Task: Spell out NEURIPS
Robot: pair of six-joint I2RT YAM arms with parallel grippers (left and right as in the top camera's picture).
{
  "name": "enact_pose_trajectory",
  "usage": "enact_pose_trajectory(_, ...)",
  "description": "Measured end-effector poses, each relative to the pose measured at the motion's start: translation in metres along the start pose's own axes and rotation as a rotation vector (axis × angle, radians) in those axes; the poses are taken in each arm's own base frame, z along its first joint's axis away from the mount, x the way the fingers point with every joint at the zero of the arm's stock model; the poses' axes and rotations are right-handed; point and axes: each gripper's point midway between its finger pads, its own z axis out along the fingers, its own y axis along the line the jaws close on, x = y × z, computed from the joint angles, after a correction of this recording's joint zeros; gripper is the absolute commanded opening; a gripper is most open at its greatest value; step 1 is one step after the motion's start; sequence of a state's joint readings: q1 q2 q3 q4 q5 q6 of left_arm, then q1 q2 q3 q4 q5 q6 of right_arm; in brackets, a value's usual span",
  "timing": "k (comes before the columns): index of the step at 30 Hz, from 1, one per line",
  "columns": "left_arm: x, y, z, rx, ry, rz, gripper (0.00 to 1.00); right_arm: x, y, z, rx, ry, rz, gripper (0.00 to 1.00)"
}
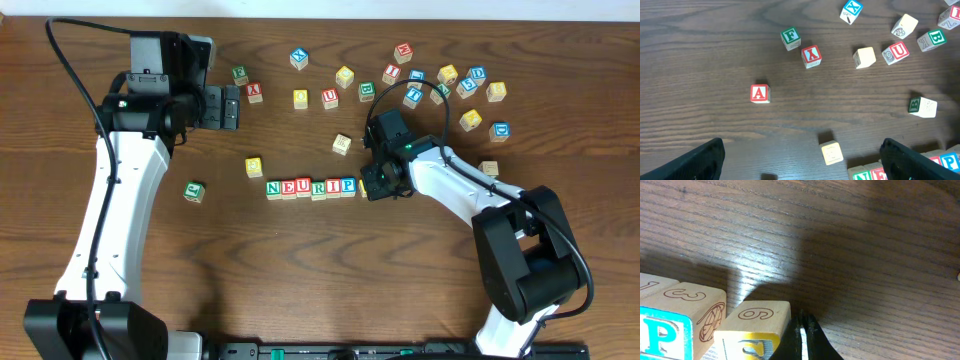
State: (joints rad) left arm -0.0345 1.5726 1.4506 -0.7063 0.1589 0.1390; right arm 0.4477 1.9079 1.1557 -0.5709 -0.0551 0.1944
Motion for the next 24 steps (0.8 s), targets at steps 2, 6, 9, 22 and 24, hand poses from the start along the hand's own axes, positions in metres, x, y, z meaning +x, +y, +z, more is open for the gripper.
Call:
enact_pose_trajectory(2, 0.000, 0.000, 0.000, 0.000, 0.000, 0.000, 0.98, 0.000, 0.000, 0.000, -0.001, 0.000, 0.001, 0.01)
enact_pose_trajectory(6, 0.000, 0.000, 0.000, 0.000, 0.000, 0.000, 0.98, 0.000, 0.000, 0.000, -0.001, 0.000, 0.004, 0.01)
enact_pose_trajectory(9, 0.000, 0.000, 0.000, 0.000, 0.000, 0.000, 0.98, 0.000, 0.001, 0.000, -0.005, 0.001, 0.006, 0.01)
enact_pose_trajectory(22, 0.000, 0.000, 0.000, 0.000, 0.000, 0.000, 0.98, 0.010, -0.002, 0.000, 0.007, 0.042, 0.010, 0.01)
enact_pose_trajectory(24, 0.000, 0.000, 0.000, 0.000, 0.000, 0.000, 0.98, 0.010, -0.002, 0.000, 0.007, 0.043, 0.013, 0.01)
